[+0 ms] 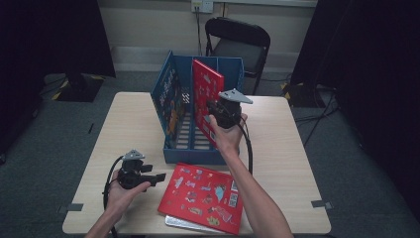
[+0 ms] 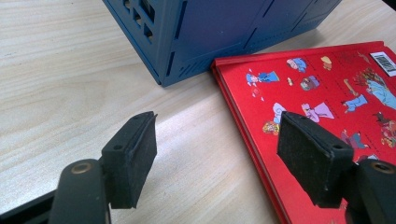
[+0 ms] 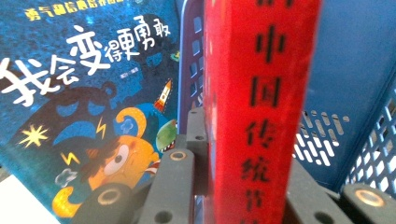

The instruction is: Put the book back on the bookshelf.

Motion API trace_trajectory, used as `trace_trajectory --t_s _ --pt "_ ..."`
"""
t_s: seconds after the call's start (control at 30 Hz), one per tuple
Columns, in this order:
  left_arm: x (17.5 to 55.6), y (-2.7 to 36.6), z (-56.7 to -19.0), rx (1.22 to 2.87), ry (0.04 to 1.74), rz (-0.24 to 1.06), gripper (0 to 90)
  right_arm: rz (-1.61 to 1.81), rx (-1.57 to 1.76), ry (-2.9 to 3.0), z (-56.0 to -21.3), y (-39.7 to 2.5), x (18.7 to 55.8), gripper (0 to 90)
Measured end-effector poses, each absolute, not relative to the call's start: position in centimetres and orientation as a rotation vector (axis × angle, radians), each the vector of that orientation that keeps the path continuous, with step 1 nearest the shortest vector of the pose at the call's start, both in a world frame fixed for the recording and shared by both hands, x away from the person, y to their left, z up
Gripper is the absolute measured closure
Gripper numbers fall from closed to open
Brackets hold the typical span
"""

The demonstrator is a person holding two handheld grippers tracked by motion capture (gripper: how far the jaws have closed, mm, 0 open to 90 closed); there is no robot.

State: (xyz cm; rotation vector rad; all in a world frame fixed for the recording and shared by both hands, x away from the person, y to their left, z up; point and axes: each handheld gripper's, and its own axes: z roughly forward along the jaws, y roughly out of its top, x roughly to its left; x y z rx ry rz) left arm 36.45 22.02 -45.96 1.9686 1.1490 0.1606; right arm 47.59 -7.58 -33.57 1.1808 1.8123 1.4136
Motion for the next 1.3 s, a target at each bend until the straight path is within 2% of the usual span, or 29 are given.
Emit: trace_trajectory --t_s 0.87,1.3 --pt "36.3 21.9 -45.9 1.964 1.134 0.146 28.4 1.375 1.268 1.742 -35.6 -5.7 49.8 80.0" --pt "36.3 21.8 -45.9 1.971 1.126 0.145 28.5 1.386 1.256 1.723 -36.3 -5.4 49.5 79.1"
